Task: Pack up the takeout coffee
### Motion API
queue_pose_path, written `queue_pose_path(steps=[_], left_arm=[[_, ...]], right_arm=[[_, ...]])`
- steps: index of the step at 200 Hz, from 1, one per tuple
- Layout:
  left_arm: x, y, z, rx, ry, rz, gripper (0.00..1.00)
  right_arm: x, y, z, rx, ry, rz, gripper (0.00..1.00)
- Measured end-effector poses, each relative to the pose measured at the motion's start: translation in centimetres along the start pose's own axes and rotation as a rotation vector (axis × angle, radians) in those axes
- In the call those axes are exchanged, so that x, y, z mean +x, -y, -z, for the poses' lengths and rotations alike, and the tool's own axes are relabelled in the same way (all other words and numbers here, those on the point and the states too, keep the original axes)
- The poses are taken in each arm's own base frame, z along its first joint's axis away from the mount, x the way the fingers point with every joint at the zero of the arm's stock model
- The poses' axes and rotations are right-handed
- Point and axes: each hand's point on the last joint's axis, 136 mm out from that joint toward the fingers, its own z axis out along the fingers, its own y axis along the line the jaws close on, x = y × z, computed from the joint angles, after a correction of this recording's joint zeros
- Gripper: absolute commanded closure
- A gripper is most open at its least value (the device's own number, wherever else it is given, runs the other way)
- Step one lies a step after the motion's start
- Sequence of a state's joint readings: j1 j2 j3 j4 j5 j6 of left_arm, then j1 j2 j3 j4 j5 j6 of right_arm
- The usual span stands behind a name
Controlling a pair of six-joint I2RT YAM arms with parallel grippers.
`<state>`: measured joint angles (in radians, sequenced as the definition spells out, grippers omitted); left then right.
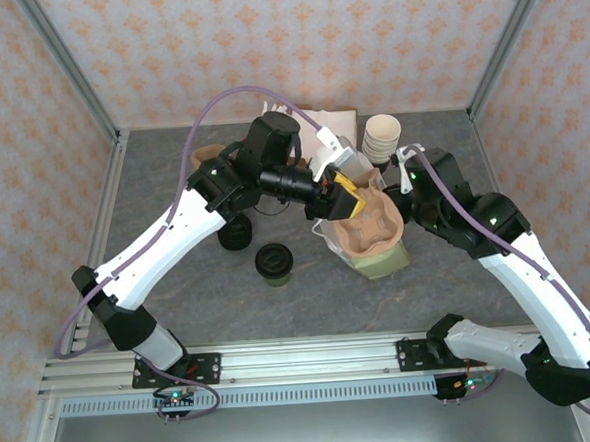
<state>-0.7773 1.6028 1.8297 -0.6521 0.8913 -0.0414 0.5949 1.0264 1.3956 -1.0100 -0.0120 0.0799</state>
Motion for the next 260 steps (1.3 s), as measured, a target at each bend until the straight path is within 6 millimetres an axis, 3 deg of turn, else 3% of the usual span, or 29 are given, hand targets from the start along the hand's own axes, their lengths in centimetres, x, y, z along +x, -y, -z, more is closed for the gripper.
queue_pose_path(steps=[100,158,260], left_arm=[[0.7,-3.5,0.4,-0.015,0.006,0.040,0.65],[3.0,-5.9,-1.0,-0.023,-0.075,0.047,0.65],[4.9,-7.1,-2.4,-0.075,-0.135,-0.031,0.65]], right_arm=[[0.0,-0.9,1.0,-0.068,0.019,-0.006,1.00],[0.0,-1.0,1.7,-0.089,0.035,-0.009,1.00],[0.5,-2.0,1.9,-0.152,0.016,-0.036,1.00]])
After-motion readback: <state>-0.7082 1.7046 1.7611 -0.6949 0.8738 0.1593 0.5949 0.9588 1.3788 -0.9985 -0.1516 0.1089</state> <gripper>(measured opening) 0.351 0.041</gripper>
